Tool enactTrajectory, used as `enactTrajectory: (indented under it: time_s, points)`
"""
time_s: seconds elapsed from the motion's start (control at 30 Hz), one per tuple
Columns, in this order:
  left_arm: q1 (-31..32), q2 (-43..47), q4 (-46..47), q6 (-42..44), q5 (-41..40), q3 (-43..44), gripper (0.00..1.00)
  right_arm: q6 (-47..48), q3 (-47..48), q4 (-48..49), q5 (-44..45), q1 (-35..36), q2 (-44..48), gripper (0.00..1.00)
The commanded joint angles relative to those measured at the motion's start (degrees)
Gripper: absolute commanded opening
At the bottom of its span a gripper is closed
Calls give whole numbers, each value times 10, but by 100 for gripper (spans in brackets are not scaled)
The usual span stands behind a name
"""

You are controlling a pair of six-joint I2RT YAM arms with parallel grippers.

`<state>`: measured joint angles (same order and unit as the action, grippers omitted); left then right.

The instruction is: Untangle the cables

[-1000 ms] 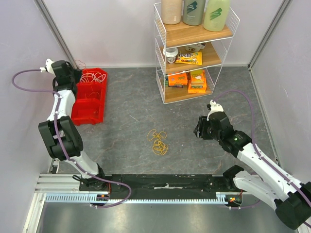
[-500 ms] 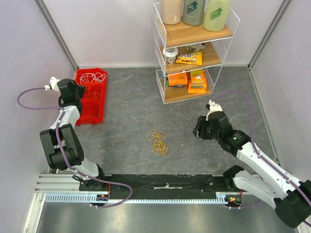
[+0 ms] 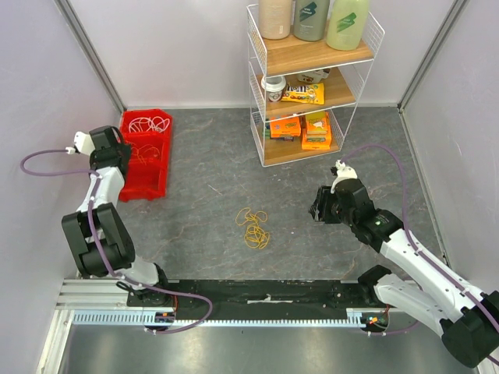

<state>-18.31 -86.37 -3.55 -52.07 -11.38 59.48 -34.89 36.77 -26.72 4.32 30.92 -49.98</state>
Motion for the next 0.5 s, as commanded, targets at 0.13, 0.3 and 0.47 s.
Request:
enactTrajectory:
  time_s: [0.13,0.3,0.47]
  points:
    - [-3,-123,-152,-54,20,166,2,2,-7,17,-2,1,8,54]
    - [-2,-151,-148,-81,26,200,2,4,-2,16,1,0,-3,54]
    - [-3,-187,-167,-117,17,237,2,7,-1,23,3,1,-13,54]
